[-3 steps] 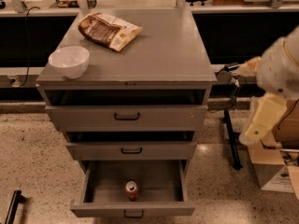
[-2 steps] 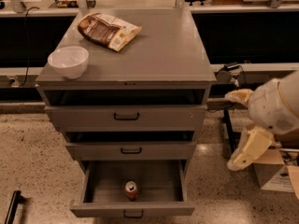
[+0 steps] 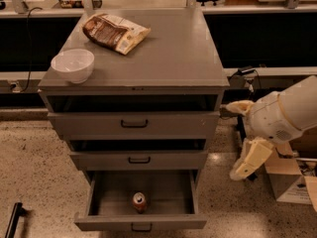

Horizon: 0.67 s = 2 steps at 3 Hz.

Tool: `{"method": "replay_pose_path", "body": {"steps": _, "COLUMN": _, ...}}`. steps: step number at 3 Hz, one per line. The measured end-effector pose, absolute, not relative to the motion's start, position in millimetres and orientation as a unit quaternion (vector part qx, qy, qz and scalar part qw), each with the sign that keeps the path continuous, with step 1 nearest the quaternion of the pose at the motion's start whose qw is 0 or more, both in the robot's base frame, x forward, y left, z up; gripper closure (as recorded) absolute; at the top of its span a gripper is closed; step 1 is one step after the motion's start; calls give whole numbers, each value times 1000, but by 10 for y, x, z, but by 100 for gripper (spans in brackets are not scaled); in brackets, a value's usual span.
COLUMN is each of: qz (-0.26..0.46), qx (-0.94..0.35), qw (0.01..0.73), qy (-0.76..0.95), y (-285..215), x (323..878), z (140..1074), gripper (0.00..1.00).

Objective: Pick coke can from bottom drawer and place on counter

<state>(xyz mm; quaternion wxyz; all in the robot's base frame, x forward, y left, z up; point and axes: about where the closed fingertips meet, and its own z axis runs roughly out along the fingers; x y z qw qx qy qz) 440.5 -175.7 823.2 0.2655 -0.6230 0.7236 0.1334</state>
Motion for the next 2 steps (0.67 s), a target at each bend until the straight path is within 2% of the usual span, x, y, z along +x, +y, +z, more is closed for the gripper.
{"method": "replay_pose_path", "body": {"steps": 1, "qz": 198, "qx": -628, "qw": 242, "qy": 712, "y": -1494, "x": 4482, "z": 7474, "gripper": 0}}
{"method": "replay_pose_path", "body": {"steps": 2, "qz": 226, "qx": -620, "qw": 266, "qy": 702, "y": -1210, "x": 4582, "z": 6708, "gripper": 0}}
